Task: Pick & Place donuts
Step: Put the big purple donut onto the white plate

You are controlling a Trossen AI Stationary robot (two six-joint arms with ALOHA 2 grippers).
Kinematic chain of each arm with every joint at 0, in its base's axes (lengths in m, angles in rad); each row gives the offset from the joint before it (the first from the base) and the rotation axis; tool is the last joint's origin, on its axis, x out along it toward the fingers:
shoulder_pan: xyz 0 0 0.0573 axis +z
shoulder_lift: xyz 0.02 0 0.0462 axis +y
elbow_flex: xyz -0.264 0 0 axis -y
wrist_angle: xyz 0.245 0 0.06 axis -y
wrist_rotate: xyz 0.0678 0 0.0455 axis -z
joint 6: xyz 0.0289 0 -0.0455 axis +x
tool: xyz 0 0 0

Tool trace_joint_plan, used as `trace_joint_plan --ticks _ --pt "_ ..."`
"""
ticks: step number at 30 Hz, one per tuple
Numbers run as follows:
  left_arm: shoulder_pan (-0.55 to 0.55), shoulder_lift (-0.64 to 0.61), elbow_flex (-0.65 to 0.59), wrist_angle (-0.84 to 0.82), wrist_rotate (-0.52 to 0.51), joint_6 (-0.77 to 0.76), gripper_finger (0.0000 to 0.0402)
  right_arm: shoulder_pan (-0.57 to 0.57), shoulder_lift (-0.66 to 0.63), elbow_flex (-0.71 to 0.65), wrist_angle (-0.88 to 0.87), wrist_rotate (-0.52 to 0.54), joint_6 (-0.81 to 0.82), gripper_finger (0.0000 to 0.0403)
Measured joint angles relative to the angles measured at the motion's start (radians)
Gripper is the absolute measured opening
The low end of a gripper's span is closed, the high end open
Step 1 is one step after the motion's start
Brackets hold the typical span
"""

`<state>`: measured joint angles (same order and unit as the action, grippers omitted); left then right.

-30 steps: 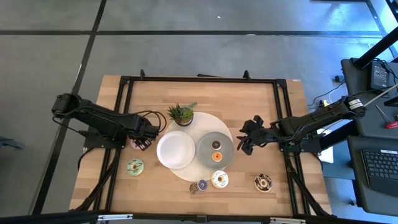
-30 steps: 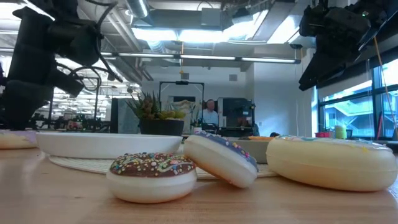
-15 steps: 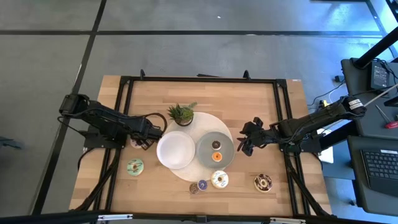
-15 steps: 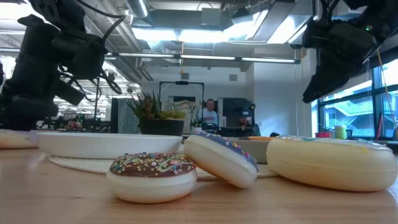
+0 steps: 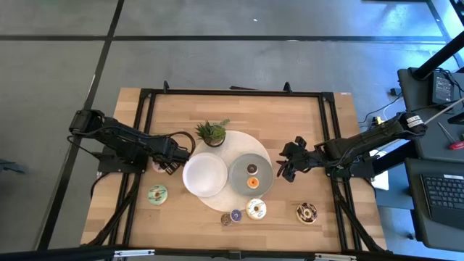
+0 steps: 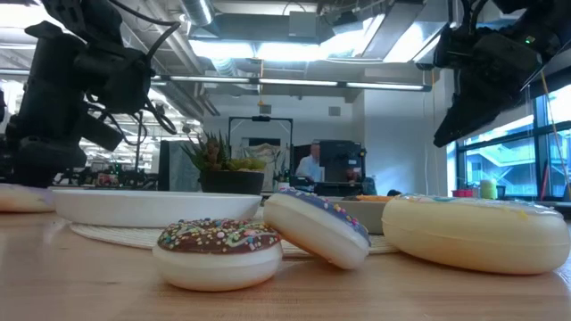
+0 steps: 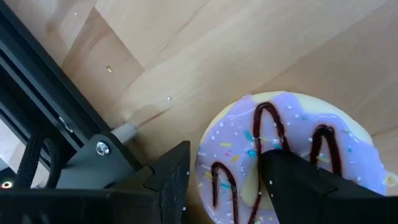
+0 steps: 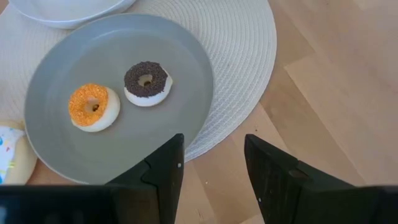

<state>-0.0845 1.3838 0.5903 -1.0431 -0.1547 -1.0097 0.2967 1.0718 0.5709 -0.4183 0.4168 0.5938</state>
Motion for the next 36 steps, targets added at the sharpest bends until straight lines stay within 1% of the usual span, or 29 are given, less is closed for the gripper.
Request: trace_joint_plan --ticks 4,7,12,16,19,21,23,27,30,32,36 --pt "0.000 0.000 0.000 0.001 0.015 0.011 0.0186 0.000 0.000 0.000 0.000 -0.001 0.000 0.0170" --pt "0.001 0.000 0.000 0.002 0.029 0.024 0.0178 0.000 0.000 0.000 0.000 -0.001 0.000 0.0170" --pt "0.001 0.000 0.000 0.005 0.036 0.026 0.0145 0.000 0.000 0.000 -0.001 -0.006 0.000 0.0170" --pt "0.001 -0.002 0.000 0.001 0.040 0.028 0.0114 0.000 0.000 0.000 -0.002 -0.041 -0.001 0.0170" --pt "0.001 -0.021 0.004 -0.017 0.046 0.028 0.0094 0.000 -0.001 0.000 -0.002 -0.047 -0.004 0.0170" --pt "0.001 -0.042 0.027 -0.041 0.045 0.031 0.0083 0.000 -0.001 0.000 -0.002 -0.047 -0.004 0.0170" --pt "0.001 -0.065 0.057 -0.042 0.042 0.073 0.0074 0.000 -0.001 0.000 -0.003 -0.047 -0.005 0.0170" --pt "0.000 -0.109 0.145 -0.033 0.022 0.113 0.0058 0.000 -0.001 0.000 -0.003 -0.045 -0.023 0.0170" --pt "0.000 -0.127 0.212 0.007 -0.015 0.117 0.0050 0.000 -0.001 0.000 -0.003 -0.045 -0.023 0.0170" --pt "0.000 -0.127 0.247 0.064 -0.033 0.145 0.0046 0.000 -0.001 0.000 -0.003 -0.045 -0.023 0.0170" --pt "-0.014 -0.113 0.264 0.291 -0.036 0.254 0.0039 0.000 -0.001 0.000 -0.003 -0.044 -0.023 0.0170"
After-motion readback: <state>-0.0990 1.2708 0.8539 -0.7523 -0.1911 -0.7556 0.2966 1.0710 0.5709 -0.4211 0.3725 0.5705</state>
